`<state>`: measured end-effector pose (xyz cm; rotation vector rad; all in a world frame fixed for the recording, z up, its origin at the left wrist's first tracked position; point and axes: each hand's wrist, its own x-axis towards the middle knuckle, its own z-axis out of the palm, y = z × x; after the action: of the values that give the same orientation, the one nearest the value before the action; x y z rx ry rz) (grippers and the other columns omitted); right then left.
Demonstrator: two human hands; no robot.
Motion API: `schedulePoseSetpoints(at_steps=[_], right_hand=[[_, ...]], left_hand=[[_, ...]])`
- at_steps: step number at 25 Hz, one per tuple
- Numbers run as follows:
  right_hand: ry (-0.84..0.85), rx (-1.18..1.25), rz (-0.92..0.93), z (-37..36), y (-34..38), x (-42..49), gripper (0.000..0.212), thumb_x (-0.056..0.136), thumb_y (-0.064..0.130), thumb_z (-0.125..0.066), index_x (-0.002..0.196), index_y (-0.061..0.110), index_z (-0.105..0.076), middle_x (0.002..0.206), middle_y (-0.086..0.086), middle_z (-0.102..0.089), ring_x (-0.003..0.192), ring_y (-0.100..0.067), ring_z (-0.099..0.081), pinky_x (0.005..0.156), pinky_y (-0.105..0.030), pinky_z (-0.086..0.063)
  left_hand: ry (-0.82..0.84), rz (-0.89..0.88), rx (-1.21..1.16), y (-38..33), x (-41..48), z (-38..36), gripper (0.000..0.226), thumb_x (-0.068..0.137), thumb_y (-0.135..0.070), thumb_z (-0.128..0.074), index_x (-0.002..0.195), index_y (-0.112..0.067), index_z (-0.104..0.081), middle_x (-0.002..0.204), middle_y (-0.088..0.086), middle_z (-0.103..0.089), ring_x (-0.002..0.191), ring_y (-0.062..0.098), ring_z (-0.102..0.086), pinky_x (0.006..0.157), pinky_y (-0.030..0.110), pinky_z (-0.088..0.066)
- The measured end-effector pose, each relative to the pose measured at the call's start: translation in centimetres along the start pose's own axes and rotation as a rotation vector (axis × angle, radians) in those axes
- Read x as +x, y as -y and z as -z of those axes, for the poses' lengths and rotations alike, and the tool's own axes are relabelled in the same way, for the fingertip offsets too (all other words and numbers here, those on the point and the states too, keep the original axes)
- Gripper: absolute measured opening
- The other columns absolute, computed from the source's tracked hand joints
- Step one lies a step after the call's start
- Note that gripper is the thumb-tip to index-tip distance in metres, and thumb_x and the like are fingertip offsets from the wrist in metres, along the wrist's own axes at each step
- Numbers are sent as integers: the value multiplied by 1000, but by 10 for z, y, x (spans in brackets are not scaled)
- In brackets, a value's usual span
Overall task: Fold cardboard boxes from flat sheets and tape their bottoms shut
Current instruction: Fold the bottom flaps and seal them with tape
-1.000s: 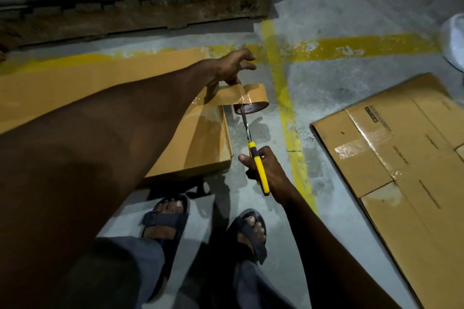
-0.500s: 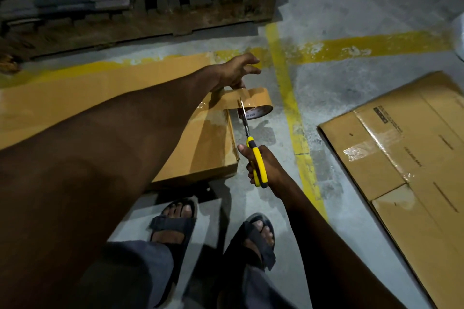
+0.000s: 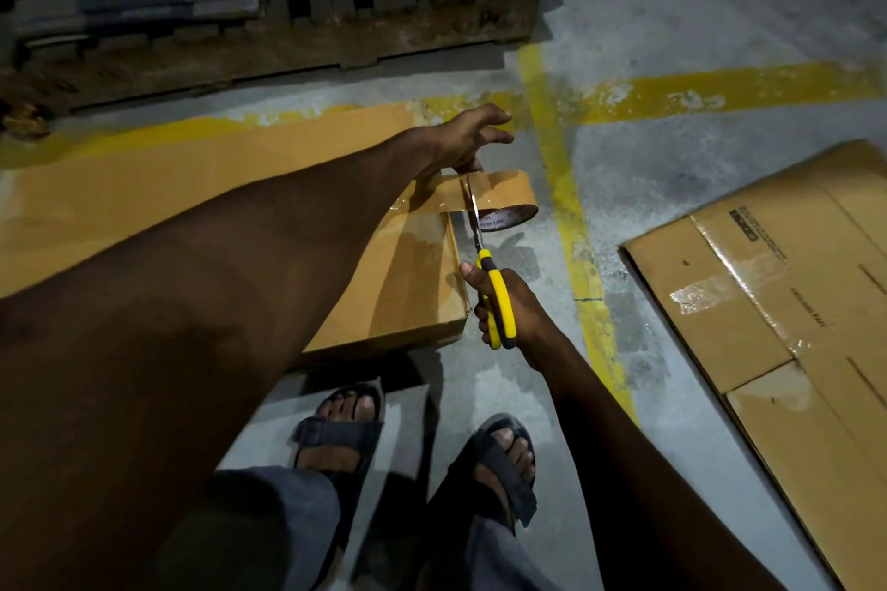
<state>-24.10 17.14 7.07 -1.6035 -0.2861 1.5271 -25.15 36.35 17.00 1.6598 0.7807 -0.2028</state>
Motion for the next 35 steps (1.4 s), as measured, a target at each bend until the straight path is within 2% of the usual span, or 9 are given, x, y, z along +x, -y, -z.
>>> schedulePoseSetpoints(at_steps=[8,12,17,21,23,26,30,32,35], right_hand=[[-38,10,32,-5,4,0,52,75,54,-74,91,15,-44,60,-8,-30,47,-18,-31,46,-27,-29],[-109,-11,52,-5,1,-2,54,70,55,-78,91,16,-47,62,-12,-39,44,-19,-38,43,-26,-33],[-209,0,65,-1,-5,0,47,74,41,-83,80,12,-47,56,-13,-43,39,-19,-38,41,-24,-33],[-221,59,-21,7,-17,-1,49,81,37,-79,61,10,-43,57,-12,-37,43,-19,-33,43,-25,-28],[-322,0,-68,13,-26,-4,55,79,46,-79,50,11,-48,49,-10,-42,40,-20,-40,44,-27,-34],[-612,-280,-56,16,-27,-10,72,87,70,-52,62,4,-64,54,-10,-61,55,-29,-62,54,-33,-42],[-815,-401,189,2,17,-41,61,97,61,-39,84,3,-54,74,-11,-56,77,-34,-58,54,-34,-27],[-809,-444,320,-19,37,-63,46,98,48,-49,94,3,-56,85,-16,-63,85,-37,-61,61,-34,-35],[-706,-625,448,-69,48,-82,36,95,35,-60,110,3,-60,100,-20,-67,96,-40,-62,72,-40,-45]], left_hand=[[8,-3,-31,-1,-1,1,49,104,-13,-22,152,-9,-13,157,6,-29,68,19,-50,71,23,-43],[14,-8,-21,0,-1,1,47,104,-14,-21,151,-11,-17,156,5,-29,72,21,-52,56,16,-44],[-3,-3,-117,1,7,-3,50,104,-29,-21,151,-12,-16,156,3,-30,82,24,-52,68,23,-40],[-119,-2,-256,-2,7,-10,47,105,-24,-22,146,-5,-32,151,7,-39,93,27,-52,60,18,-40],[-197,-29,-359,-8,1,-14,47,105,-22,-23,143,2,-36,149,13,-42,112,31,-52,51,9,-40],[-258,-66,-452,-23,-16,-10,46,104,-22,-25,140,4,-40,147,15,-44,105,27,-53,47,7,-37],[-375,-116,-467,-50,-77,10,47,104,-23,-26,141,1,-40,145,19,-44,128,29,-45,47,3,-40],[-431,-105,-444,-60,-121,21,46,104,-25,-25,139,-2,-45,139,14,-50,105,19,-54,42,3,-37],[-512,-101,-370,-54,-194,37,38,103,-28,-29,126,-11,-54,105,2,-52,76,2,-44,42,3,-38]])
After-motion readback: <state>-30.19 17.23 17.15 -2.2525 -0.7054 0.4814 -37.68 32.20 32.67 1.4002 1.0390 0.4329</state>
